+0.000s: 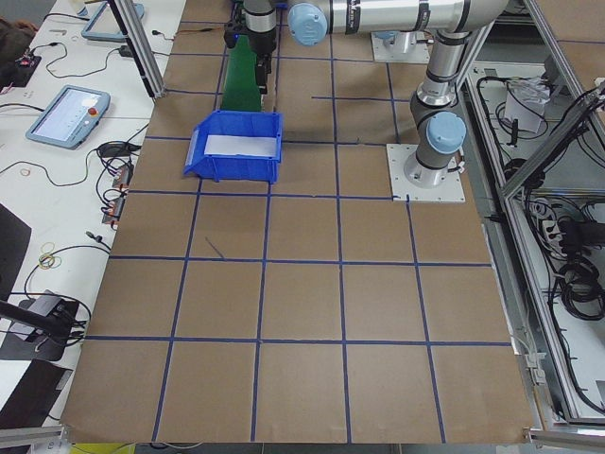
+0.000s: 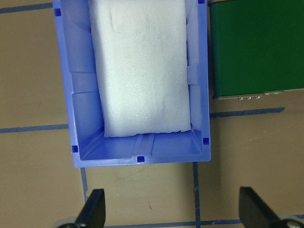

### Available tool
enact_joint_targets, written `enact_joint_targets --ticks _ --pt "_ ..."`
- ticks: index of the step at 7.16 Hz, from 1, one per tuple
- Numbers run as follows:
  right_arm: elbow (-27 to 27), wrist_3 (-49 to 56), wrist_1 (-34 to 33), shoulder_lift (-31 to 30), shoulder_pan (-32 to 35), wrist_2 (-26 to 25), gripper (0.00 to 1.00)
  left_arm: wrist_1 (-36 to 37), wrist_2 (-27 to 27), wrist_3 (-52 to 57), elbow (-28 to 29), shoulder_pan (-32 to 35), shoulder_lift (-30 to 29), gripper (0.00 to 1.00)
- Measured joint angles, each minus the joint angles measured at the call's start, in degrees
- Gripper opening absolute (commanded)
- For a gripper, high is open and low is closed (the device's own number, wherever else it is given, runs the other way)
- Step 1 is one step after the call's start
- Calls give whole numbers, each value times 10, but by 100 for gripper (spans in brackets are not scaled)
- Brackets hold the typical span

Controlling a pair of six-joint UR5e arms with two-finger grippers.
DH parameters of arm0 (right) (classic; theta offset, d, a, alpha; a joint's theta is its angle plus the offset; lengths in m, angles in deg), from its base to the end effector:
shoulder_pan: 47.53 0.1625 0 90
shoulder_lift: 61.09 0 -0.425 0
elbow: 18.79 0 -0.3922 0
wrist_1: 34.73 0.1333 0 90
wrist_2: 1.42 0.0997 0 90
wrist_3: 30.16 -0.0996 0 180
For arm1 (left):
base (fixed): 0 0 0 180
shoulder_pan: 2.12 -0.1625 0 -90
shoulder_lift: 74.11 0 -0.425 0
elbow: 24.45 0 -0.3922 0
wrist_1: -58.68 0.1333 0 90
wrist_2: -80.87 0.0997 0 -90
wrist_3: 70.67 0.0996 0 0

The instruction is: Transport two buttons from left to right

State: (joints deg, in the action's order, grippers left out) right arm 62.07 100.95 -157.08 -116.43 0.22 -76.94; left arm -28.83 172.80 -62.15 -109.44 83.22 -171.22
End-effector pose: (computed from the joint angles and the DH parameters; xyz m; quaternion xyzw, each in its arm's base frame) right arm -0.3576 -0.6290 0.2592 0.6986 -0.7019 0.1290 0.0517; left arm -0.0852 -0.5537 0.4710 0.0336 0.9993 -0.0014 0.0171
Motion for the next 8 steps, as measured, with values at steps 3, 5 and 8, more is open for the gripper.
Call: enact_joint_targets --ticks 3,5,8 --pt "0 -47 40 -58 11 0 100 1 0 0 0 0 0 100" --pt "4 -115 104 -120 26 -6 100 1 0 0 0 0 0 100" --pt "42 -284 213 -244 38 -42 100 1 0 0 0 0 0 100"
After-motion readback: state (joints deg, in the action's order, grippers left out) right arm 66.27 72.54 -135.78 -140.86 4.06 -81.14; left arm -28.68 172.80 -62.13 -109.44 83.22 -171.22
